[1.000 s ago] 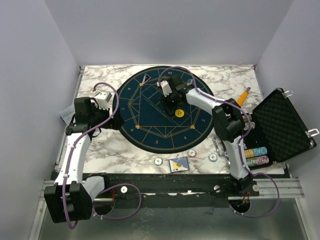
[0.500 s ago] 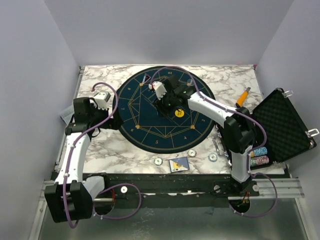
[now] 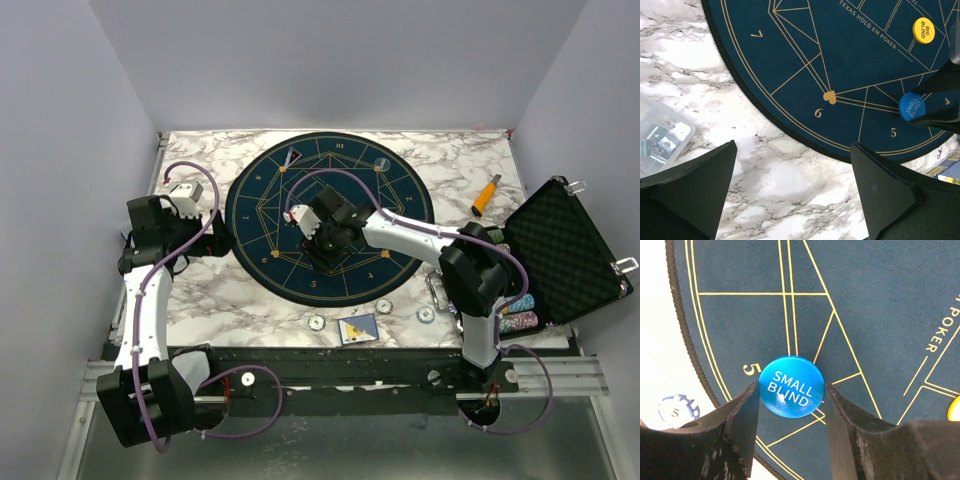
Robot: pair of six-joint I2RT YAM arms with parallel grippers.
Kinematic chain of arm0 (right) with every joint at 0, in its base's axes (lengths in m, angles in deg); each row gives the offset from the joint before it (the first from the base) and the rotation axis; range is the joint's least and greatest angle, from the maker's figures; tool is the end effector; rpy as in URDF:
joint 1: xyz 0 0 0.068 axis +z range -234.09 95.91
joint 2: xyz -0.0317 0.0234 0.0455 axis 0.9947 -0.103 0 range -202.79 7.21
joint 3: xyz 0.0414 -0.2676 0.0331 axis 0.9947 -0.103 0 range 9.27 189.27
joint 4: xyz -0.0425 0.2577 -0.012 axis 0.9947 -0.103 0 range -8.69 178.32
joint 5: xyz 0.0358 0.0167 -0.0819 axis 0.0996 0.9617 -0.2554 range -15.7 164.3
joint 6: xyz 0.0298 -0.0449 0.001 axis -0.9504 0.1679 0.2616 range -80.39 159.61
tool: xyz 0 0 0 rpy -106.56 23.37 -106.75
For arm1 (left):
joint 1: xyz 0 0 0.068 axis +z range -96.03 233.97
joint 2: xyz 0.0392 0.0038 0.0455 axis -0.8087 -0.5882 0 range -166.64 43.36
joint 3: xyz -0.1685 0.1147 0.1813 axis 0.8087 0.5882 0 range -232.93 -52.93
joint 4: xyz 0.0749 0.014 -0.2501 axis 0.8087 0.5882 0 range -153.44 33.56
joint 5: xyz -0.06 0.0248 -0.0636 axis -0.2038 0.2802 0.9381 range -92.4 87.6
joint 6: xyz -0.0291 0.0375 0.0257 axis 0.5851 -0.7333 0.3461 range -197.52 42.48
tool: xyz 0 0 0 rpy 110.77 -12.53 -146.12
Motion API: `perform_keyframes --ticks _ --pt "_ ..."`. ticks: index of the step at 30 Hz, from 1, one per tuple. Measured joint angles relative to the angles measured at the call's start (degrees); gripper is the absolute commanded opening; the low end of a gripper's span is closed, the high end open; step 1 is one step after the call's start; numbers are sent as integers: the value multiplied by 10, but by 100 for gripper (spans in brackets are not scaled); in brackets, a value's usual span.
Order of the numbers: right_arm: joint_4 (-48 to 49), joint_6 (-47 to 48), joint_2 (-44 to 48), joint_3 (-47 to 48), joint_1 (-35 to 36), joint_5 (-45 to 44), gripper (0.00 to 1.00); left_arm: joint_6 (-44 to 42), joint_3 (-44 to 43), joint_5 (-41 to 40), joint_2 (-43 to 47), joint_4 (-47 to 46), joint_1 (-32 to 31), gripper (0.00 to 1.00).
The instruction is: Distribute texas hold em gaming equipment
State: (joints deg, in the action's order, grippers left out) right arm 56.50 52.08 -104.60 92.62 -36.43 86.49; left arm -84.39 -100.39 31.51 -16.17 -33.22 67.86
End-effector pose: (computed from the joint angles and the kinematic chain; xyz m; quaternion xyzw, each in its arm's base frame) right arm 0.2746 0.3127 0.2001 -0.5050 0.8182 0.1749 0.2121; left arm 0.2134 0.0323 0.2787 0.0642 0.8804 -0.1926 0.4286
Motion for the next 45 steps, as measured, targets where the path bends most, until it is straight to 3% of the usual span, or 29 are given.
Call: perform_keyframes --ticks 19,36,42,45 --pt "9 7 52 -68 -2 -49 38 2 0 28 0 12 10 98" --pt "9 7 103 -150 -87 -71 38 2 -1 32 -2 12 10 98" --pt "14 6 114 -165 -89 -74 39 2 -1 32 -4 12 11 98" --pt "22 6 114 -168 -89 -77 45 2 -1 32 -4 12 11 98"
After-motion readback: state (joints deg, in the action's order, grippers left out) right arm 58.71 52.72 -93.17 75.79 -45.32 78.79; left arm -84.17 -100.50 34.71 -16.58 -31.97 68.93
